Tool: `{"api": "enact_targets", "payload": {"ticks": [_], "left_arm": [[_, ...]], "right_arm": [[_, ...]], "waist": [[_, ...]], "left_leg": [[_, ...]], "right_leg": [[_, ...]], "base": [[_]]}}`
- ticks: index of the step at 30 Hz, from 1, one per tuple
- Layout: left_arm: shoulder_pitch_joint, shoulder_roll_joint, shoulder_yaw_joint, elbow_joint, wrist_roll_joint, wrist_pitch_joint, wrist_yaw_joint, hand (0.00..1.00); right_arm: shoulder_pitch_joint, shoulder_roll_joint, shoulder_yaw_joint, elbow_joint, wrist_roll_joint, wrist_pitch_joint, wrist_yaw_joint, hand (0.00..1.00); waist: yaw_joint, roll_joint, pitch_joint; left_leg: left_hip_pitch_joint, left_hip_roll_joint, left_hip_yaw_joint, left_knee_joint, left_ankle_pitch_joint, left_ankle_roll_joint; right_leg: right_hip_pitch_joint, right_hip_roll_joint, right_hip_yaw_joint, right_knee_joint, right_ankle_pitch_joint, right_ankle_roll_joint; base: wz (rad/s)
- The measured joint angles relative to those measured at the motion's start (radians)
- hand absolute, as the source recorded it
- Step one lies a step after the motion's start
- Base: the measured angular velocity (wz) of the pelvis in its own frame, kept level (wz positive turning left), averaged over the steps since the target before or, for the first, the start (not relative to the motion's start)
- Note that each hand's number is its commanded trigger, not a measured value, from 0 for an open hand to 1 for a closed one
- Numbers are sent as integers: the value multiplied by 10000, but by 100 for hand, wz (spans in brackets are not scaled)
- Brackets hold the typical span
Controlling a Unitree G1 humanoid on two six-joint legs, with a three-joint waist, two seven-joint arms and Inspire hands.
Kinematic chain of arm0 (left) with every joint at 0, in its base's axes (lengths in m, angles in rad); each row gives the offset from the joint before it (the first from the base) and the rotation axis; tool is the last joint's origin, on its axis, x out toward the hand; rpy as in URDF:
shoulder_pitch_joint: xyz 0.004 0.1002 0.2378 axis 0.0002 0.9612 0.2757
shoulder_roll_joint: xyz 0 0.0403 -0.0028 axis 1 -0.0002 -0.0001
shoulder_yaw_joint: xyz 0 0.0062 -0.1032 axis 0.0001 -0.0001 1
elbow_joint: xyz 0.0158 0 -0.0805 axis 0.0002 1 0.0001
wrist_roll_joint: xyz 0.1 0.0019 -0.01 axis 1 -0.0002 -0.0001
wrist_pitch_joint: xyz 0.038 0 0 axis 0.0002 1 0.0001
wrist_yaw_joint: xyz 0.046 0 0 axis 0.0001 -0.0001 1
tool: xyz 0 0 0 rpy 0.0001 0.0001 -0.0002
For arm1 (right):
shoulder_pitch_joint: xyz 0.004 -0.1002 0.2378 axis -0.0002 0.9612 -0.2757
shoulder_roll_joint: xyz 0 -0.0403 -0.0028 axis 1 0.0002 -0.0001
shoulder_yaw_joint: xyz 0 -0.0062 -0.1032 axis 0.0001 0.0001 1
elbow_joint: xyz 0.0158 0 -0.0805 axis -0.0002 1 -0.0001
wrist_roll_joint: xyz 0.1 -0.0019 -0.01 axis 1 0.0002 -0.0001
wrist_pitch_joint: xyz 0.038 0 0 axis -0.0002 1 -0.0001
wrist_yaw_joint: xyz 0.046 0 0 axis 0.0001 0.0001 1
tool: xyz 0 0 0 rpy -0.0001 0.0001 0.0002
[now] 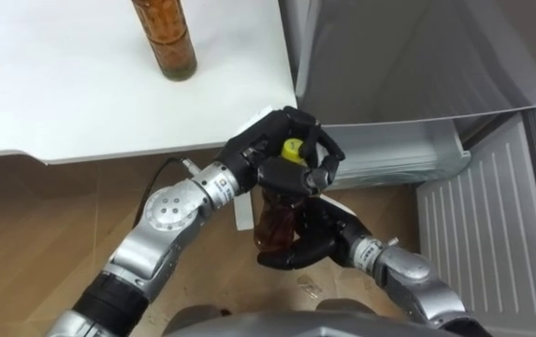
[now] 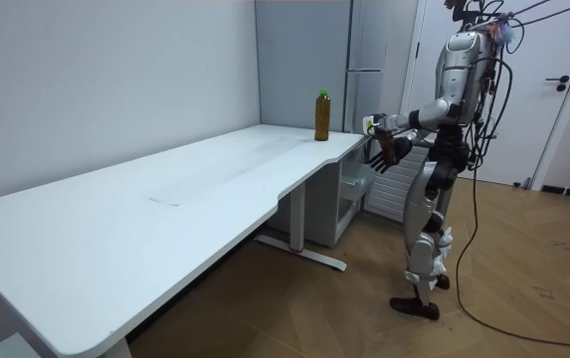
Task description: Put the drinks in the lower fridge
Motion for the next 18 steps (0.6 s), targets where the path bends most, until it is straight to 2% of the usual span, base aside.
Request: {"api": "enact_targets", "payload": {"ticks": [6,13,14,15,18], "left_arm": [[2,1,-1,110,1,-1,-171,100],[1,3,-57,891,4,-13,-166,100],[1,3,-60,991,4,-13,-166,100],[2,18,-65,1026,5,-11,-165,100],[1,24,-59,1022,3,-13,-162,100]], "right_arm": [[1,-1,-12,0,-6,-2,111,0],[-6,-5,11,0,46,0,346,0],[-7,-10,12,0,165,2,360,71],[-5,-27,12,0,379,10,387,100],[-9,-60,18,-13,690,10,434,100]], "waist": [[2,-54,-11],[120,-51,-14],[167,-51,-14],[208,-52,-14],[258,-57,-25]], "left_leg": [[-10,3,1,23,0,0],[75,14,33,23,0,0],[69,19,37,22,-1,0],[65,21,37,23,-1,0],[61,24,35,25,-1,0]], "right_leg": [[5,1,-6,10,1,-1],[-8,3,22,35,1,-1],[-15,5,22,35,1,-1],[-21,8,24,43,1,-1],[-24,11,23,54,2,-3]], "base": [[0],[-1],[0],[0],[0]]}}
